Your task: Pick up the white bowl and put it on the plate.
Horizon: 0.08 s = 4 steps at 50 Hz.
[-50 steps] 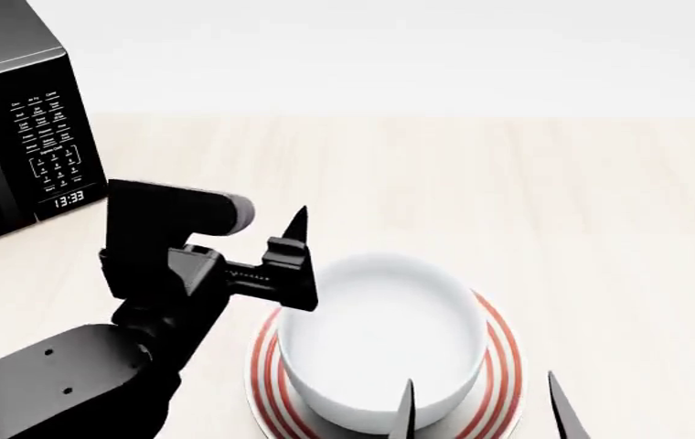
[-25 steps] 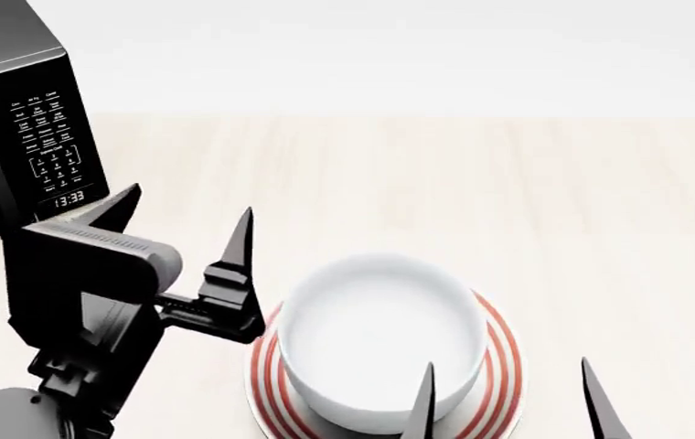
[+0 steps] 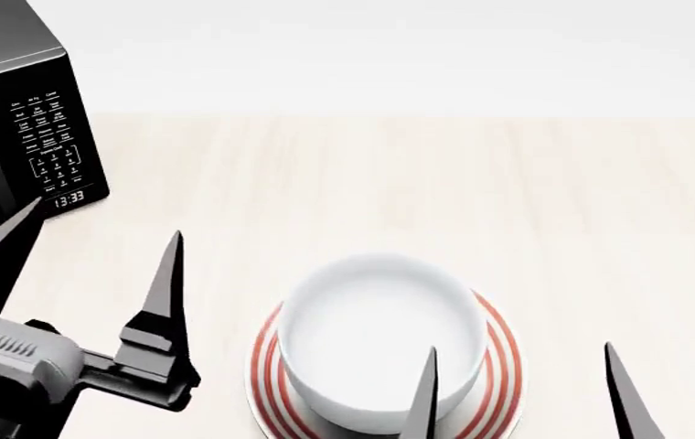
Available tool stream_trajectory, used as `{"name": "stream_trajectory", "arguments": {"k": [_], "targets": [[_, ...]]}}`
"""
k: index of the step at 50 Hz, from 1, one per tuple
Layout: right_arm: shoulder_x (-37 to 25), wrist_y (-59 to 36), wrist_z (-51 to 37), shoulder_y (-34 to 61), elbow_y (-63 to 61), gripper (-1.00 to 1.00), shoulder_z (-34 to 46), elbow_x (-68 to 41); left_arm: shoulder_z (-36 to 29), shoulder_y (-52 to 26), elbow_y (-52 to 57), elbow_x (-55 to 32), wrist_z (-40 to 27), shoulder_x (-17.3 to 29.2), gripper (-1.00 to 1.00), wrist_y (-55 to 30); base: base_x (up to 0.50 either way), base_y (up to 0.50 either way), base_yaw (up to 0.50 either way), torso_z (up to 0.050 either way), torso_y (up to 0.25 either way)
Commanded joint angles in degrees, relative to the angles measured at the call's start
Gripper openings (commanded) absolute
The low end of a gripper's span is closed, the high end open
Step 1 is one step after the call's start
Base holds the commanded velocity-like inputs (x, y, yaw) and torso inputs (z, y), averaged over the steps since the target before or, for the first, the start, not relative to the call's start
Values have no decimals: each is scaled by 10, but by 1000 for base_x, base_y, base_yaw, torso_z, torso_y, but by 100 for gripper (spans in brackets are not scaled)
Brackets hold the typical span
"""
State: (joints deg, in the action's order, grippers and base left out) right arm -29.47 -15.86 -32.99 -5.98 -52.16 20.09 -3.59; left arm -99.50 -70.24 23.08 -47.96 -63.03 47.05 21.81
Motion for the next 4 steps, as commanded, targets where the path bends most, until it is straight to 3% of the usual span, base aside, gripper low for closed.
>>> {"name": "stream_trajectory", "arguments": {"k": [1,4], "targets": [[-5,-18,-3,0,-41,100,1,6,-6,-5,96,63,-61,48,100,-29,0,0,0,0,0],[-6,-20,-3,0,-47,100,3,7,-8,-2,111,75,-71,55,100,-35,0,0,0,0,0]]}}
